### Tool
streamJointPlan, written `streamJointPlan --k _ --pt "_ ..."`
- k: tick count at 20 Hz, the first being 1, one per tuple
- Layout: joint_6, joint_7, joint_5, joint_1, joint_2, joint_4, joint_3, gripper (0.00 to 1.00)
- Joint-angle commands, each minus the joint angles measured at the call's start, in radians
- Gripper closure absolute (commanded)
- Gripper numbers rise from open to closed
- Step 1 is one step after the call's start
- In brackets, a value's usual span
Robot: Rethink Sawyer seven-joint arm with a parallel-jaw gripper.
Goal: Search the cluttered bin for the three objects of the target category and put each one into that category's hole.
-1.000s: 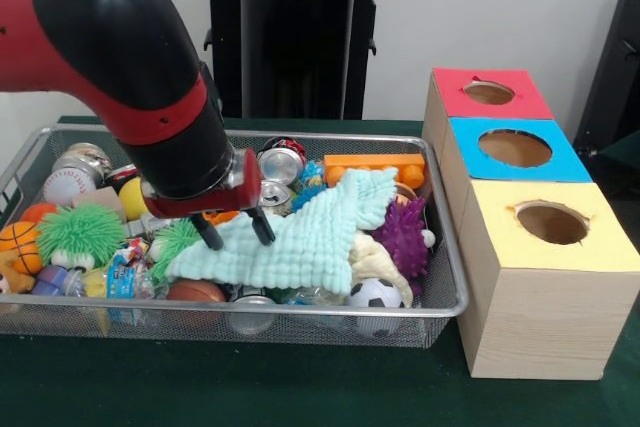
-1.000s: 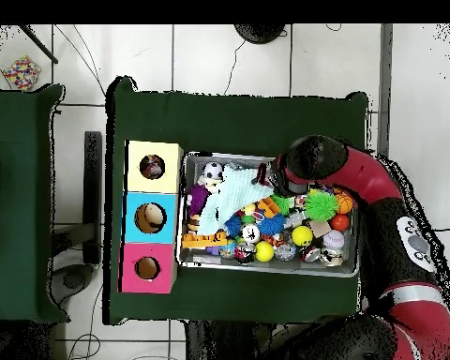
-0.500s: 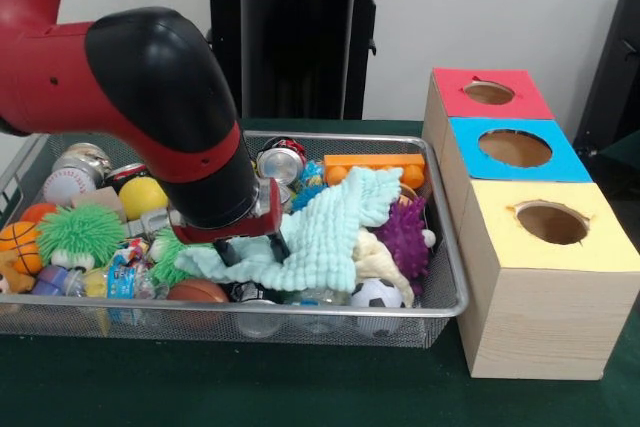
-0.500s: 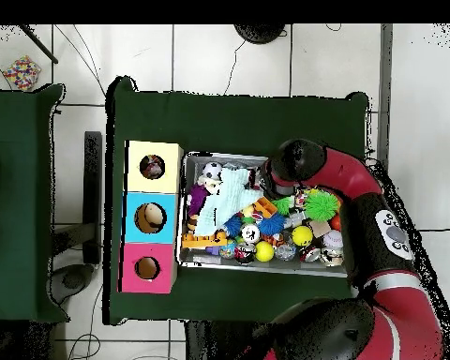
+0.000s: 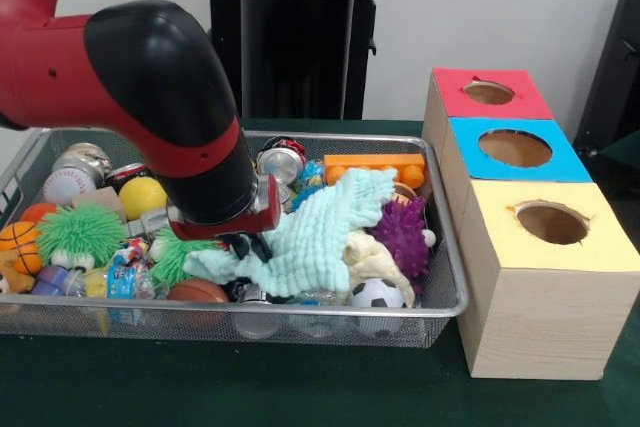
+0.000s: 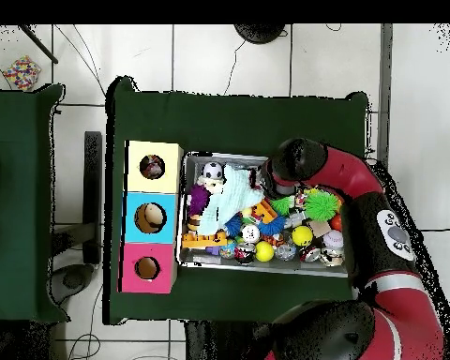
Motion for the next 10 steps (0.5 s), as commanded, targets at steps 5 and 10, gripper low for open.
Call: streamJointPlan --k 5,10 --pt "-0.063 -0.172 -0.073 -0.018 0.035 0.016 0.061 1.0" --pt "0.104 -0.389 -0.155 -0.025 -0.083 -0.05 0.066 1.0"
